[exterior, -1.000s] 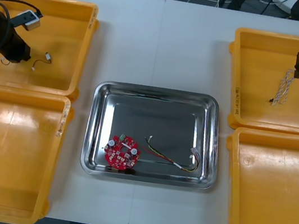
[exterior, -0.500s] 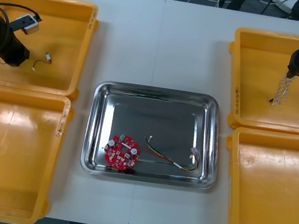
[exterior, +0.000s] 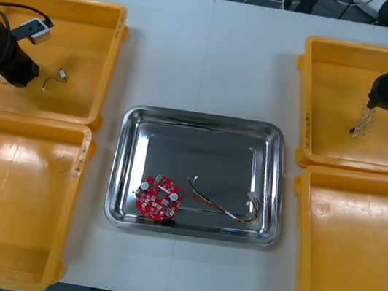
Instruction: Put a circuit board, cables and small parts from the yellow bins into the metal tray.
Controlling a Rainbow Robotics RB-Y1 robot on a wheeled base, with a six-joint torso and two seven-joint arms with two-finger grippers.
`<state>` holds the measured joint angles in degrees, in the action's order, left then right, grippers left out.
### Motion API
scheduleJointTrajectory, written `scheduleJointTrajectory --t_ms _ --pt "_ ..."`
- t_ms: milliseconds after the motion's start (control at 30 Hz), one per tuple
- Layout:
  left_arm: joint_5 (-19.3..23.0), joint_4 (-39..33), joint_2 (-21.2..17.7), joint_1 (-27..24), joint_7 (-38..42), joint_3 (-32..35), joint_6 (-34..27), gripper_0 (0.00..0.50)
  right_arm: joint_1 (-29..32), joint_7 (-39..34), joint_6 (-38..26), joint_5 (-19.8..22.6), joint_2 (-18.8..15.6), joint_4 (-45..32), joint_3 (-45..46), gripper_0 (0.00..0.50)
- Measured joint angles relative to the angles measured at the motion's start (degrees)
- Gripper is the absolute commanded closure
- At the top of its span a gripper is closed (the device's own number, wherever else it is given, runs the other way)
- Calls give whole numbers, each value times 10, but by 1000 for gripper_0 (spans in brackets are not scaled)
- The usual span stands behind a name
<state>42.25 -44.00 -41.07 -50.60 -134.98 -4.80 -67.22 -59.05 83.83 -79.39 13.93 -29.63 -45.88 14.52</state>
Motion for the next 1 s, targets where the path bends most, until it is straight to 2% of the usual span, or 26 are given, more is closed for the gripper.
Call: scheduleJointTrajectory --t_ms 233,500,633,867,1000 --pt "-1 -50 -7 0 0 2 -84 500 0 0 57 29 0 51 0 0" --pt "-11 -163 -8 -2 24 2 -182 500 -1 0 75 35 1 69 0 0" --pt "-13 -220 -8 -3 97 1 -218 500 -1 0 76 35 1 70 0 0" --pt "-11 -330 -9 -3 300 -26 -281 500 -1 0 105 35 3 101 0 0" --pt "-6 -394 -9 -3 355 -55 -312 500 -2 0 105 35 4 106 0 0"
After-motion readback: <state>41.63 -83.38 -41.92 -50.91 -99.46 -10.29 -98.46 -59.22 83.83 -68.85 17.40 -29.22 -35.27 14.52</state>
